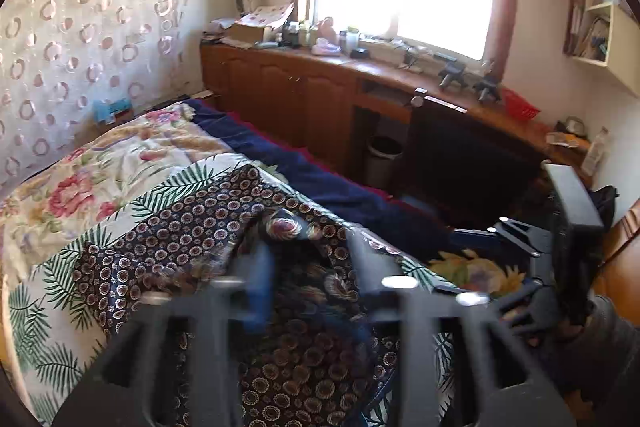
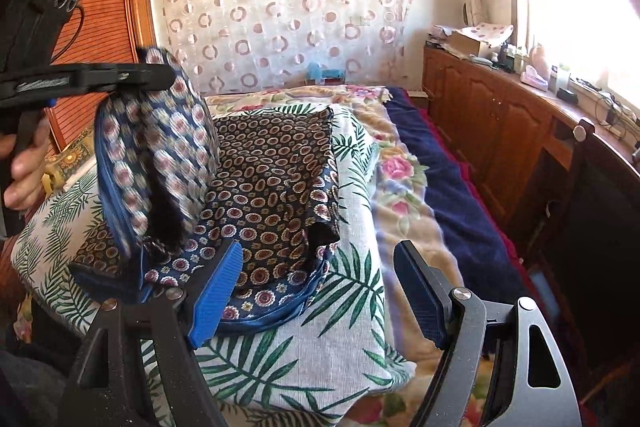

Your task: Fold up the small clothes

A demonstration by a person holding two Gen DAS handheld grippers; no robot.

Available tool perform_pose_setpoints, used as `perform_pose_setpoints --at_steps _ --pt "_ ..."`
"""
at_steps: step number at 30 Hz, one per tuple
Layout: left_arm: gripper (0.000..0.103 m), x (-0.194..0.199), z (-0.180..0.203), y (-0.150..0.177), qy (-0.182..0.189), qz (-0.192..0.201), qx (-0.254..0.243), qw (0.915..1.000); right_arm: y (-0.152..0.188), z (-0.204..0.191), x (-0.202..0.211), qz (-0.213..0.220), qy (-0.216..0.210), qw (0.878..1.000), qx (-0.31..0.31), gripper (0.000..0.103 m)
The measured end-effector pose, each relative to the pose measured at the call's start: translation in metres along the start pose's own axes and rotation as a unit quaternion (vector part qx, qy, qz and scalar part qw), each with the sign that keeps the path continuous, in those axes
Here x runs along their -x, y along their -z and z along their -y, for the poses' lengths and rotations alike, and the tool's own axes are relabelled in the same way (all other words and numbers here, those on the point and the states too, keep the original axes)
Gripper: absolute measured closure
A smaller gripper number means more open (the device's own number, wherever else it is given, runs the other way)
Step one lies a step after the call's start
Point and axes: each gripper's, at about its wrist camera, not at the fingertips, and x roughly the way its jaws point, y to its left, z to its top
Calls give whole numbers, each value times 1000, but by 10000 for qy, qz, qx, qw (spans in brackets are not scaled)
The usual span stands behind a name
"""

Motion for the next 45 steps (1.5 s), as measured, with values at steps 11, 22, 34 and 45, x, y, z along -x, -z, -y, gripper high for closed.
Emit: perform_pose_setpoints --at_steps 11,22,34,45 --pt "22 18 -51 30 -387 119 239 9989 -27 -5 -22 -136 19 9999 69 24" --pt "22 28 -116 83 -832 -153 673 9941 -55 -45 -89 -648 -343 9943 776 28" --pt "22 27 -157 99 -840 -111 812 9931 -75 -52 -140 -1329 -41 9846 1135 99" --pt "22 12 -174 108 -630 -132 696 9955 -69 -20 -109 -1657 466 9843 382 101"
